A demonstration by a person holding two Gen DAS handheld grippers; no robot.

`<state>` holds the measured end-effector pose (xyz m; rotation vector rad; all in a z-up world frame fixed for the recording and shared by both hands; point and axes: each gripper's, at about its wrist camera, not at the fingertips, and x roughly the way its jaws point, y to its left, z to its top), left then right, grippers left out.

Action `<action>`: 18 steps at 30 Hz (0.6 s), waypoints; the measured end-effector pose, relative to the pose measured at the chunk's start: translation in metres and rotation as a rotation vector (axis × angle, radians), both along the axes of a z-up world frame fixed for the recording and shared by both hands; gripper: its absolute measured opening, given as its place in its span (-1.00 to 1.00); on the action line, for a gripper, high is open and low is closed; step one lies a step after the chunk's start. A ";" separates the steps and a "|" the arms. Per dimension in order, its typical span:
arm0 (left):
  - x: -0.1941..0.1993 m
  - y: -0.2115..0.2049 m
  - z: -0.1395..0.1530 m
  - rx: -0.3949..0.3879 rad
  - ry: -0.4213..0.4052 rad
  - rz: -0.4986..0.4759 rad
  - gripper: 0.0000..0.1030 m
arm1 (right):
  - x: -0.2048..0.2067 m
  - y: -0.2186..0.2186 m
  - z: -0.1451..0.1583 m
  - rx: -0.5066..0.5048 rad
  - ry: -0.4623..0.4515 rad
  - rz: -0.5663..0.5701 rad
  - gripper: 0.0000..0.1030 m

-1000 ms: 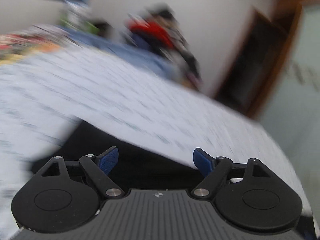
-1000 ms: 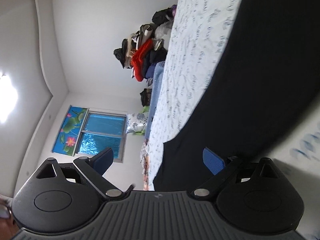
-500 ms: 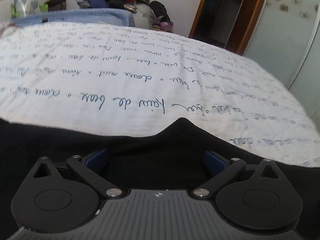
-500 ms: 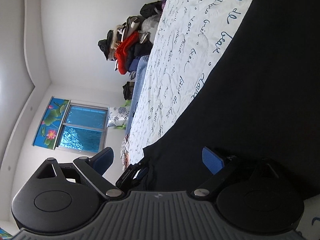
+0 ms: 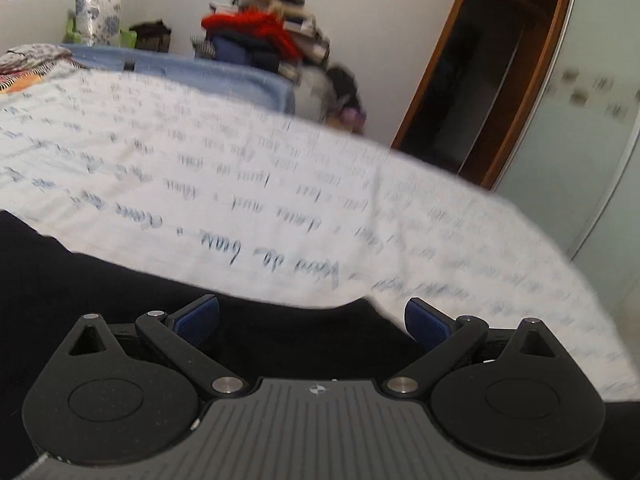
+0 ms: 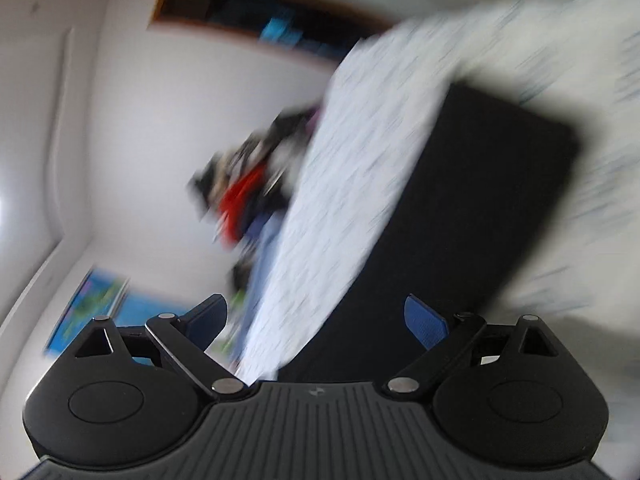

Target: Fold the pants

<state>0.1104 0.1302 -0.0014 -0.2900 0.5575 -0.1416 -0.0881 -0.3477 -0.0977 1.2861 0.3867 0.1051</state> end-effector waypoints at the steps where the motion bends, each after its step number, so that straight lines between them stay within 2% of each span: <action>1: -0.011 0.001 0.008 -0.016 -0.030 -0.003 0.95 | -0.012 -0.010 -0.003 0.000 0.033 -0.052 0.89; 5: -0.041 -0.011 0.031 -0.040 -0.100 -0.052 0.98 | -0.040 -0.040 -0.024 0.079 0.116 -0.207 0.87; 7: -0.049 -0.019 0.037 -0.037 -0.115 -0.078 0.98 | -0.038 -0.046 -0.030 0.115 0.108 -0.219 0.87; 10: -0.058 -0.032 0.041 -0.017 -0.121 -0.122 0.98 | -0.026 -0.047 -0.025 0.064 0.160 -0.243 0.87; 12: -0.061 -0.037 0.039 -0.019 -0.115 -0.141 0.98 | -0.014 -0.048 -0.022 0.027 0.193 -0.259 0.99; 15: -0.061 -0.048 0.038 -0.030 -0.090 -0.175 0.98 | 0.004 -0.041 -0.016 -0.024 0.213 -0.253 1.00; 18: -0.059 -0.065 0.038 0.005 -0.060 -0.208 0.98 | 0.018 -0.035 -0.011 -0.071 0.219 -0.236 1.00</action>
